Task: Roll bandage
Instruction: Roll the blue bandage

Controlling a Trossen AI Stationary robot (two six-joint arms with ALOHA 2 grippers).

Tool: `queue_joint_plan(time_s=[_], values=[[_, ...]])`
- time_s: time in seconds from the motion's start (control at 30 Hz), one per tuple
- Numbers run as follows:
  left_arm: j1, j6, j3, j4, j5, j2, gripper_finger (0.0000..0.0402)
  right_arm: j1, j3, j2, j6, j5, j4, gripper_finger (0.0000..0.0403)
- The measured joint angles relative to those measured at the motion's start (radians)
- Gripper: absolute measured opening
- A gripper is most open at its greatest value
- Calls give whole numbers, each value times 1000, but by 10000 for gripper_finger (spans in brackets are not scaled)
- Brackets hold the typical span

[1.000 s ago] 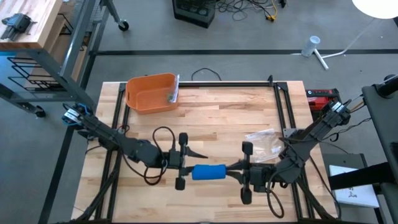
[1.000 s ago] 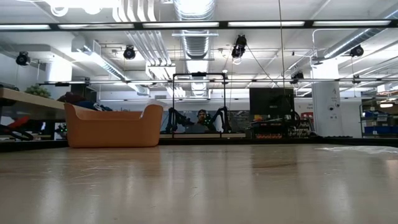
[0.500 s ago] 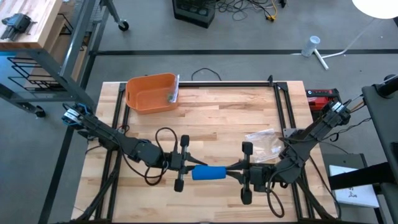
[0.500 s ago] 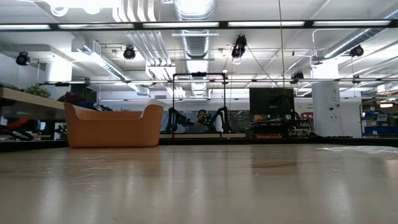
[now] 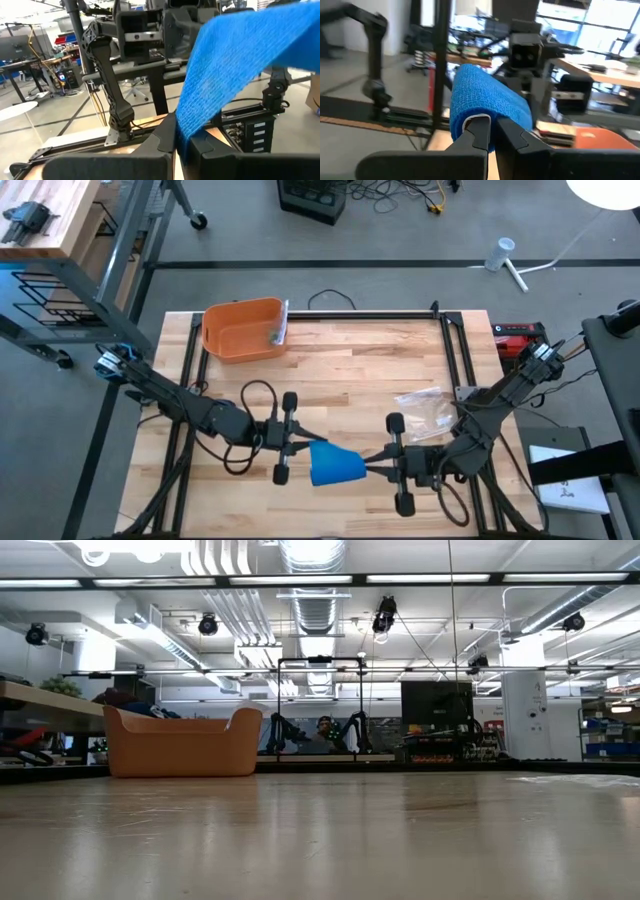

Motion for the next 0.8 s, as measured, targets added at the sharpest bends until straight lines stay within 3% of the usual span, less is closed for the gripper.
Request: queue_joint_plan(time_s=[0.13,0.37,0.8], values=[[0,-20,0,-34,0,0,0,0,0,0,-56,2,17,3],[-19,-39,0,-32,0,7,0,-8,0,0,-228,118,57,3],[-61,-64,-1,-14,0,12,0,-41,1,28,-425,135,66,3]])
